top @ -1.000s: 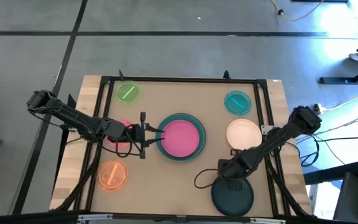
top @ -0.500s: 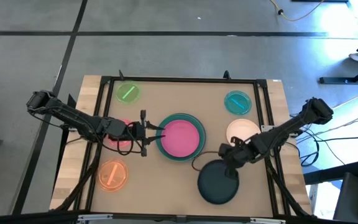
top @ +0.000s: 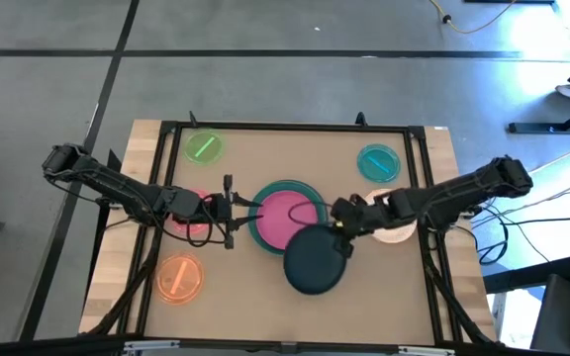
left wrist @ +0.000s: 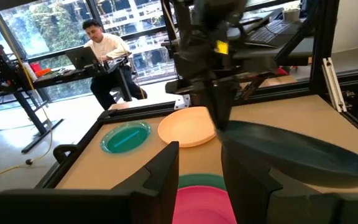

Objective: Stack plastic plates
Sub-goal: Stack the black plate on top of the pink plate

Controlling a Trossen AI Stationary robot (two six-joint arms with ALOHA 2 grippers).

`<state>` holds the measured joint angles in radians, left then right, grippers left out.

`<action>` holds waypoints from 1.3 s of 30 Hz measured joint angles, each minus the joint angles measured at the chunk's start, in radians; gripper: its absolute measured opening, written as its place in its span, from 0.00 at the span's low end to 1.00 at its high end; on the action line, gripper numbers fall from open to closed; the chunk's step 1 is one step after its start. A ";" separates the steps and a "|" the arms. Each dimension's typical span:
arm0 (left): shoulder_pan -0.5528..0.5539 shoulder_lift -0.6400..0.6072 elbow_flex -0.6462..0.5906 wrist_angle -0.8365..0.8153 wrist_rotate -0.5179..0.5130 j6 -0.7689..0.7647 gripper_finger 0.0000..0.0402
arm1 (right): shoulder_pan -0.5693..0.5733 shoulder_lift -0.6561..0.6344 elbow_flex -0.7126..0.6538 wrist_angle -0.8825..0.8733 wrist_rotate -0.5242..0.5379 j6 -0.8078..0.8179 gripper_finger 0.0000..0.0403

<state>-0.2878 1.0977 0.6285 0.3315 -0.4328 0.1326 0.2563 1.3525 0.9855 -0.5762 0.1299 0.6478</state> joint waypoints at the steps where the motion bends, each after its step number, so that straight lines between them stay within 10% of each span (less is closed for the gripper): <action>1: 0.000 0.000 0.000 0.000 0.000 0.000 0.28 | -0.016 0.000 0.000 0.020 0.000 -0.012 0.00; 39: 0.000 0.000 0.000 -0.002 0.000 0.000 0.28 | -0.318 0.270 0.000 0.297 0.011 -0.258 0.01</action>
<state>-0.2874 1.0977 0.6285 0.3294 -0.4331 0.1329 -0.0612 1.6222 0.9855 -0.2790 0.1412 0.3896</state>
